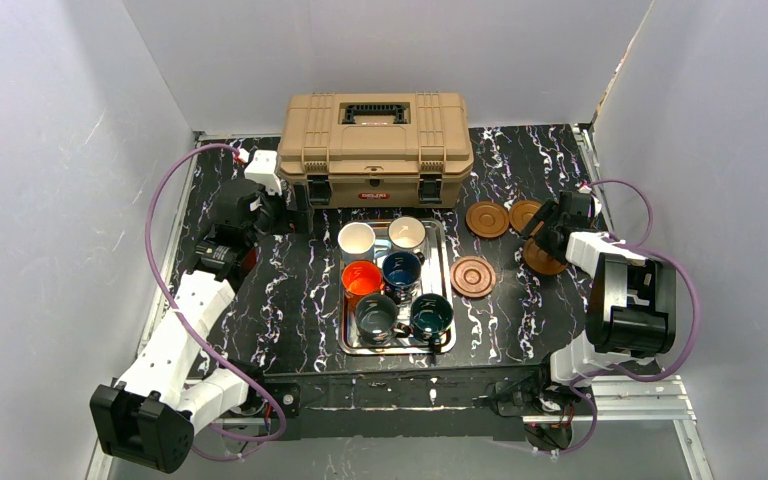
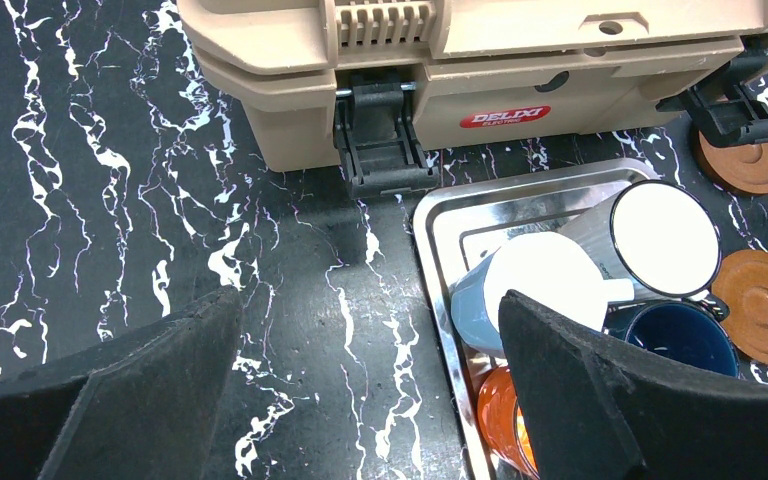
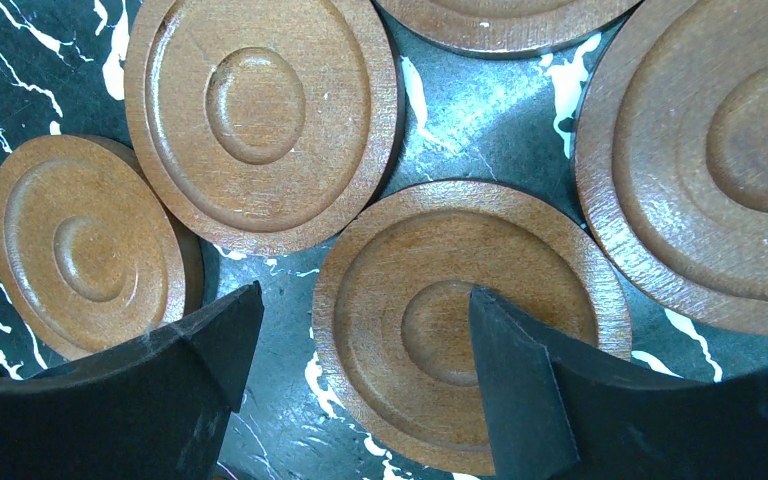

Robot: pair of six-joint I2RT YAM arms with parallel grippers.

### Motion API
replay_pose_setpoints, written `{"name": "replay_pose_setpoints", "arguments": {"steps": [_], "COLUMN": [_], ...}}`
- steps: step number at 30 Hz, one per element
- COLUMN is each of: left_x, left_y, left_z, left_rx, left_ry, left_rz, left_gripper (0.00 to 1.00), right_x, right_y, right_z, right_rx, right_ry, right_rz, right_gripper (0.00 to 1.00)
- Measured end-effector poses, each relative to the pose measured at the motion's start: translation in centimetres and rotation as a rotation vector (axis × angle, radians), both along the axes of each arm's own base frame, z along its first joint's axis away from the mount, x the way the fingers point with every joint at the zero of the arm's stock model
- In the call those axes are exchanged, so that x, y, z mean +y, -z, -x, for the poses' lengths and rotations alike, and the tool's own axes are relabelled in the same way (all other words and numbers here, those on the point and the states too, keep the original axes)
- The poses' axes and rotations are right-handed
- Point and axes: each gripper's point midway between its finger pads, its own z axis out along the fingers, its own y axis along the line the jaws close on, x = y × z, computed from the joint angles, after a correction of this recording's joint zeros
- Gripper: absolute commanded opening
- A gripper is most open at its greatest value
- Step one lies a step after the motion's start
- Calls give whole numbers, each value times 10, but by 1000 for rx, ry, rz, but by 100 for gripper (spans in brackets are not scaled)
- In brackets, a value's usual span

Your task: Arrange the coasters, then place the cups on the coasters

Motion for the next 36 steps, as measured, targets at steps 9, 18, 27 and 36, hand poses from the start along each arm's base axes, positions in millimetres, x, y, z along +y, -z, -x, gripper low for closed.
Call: {"name": "replay_pose_setpoints", "arguments": {"steps": [9,18,27,36], "left_x": [0,0,0,0], "left_y": [0,0,0,-3], "left_z": [0,0,0,1], "left_rx": [1,1,1,-8], "left_ry": [0,0,0,-3], "left_rz": [0,-1,0,10], "left_gripper": [98,98,98,98], "right_x": [1,5,17,83], "right_y": [-1,-6,-75,-78], "right_z": [-1,10,7,35], "right_rx": [-3,32,-108,-45], "right_ry": [-8,-32,-135,-367], "right_rz": [-15,-35,-38,-110], "right_gripper": [86,90,91,87]}}
